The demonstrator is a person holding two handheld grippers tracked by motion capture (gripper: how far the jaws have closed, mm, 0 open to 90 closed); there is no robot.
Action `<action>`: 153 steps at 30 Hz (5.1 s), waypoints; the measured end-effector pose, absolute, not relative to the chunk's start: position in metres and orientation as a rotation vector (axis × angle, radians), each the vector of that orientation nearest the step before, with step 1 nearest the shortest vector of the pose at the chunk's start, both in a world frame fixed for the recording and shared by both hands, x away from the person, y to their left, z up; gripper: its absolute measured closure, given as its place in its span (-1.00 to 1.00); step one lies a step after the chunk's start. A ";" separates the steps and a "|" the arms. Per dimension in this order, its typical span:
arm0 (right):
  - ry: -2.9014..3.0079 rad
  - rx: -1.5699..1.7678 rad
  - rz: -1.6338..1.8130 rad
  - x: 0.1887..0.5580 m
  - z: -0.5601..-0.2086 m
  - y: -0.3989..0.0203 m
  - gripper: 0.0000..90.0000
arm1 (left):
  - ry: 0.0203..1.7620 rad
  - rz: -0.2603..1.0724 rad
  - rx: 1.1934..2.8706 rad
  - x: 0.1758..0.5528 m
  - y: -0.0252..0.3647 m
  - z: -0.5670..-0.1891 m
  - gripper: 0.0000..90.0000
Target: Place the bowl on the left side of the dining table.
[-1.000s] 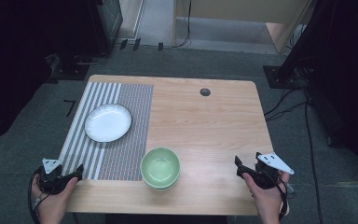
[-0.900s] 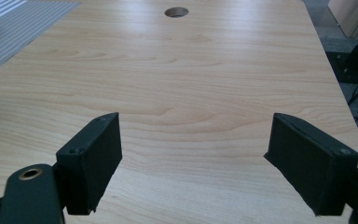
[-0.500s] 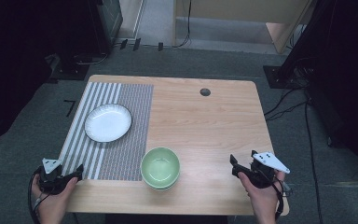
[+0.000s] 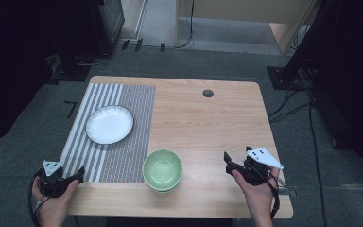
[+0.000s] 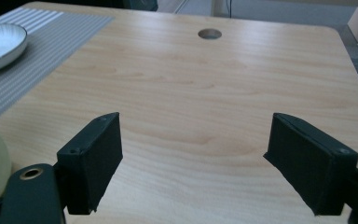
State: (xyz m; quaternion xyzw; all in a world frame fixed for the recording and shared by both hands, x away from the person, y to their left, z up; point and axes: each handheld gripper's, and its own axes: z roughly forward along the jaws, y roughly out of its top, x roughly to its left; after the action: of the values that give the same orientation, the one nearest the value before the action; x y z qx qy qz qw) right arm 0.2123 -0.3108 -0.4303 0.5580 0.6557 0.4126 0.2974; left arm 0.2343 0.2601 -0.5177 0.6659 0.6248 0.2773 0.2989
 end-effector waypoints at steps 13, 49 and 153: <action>1.758 1.477 1.136 0.228 -0.421 -0.290 -0.60 | 1.659 0.736 1.769 0.234 0.260 -0.518 -0.62; 1.852 1.396 1.214 0.216 -0.423 -0.242 -0.60 | 1.519 0.720 1.705 0.229 0.214 -0.477 -0.62; 1.933 1.204 1.304 0.212 -0.457 -0.165 0.93 | 1.142 0.518 1.793 0.217 0.066 -0.445 -0.49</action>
State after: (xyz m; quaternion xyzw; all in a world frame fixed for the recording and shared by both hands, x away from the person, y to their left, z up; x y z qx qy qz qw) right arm 0.2117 -0.1649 -0.4566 0.4436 0.7122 0.4802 0.2557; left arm 0.2165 0.0660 -0.4455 0.7282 0.4638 0.2104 0.4587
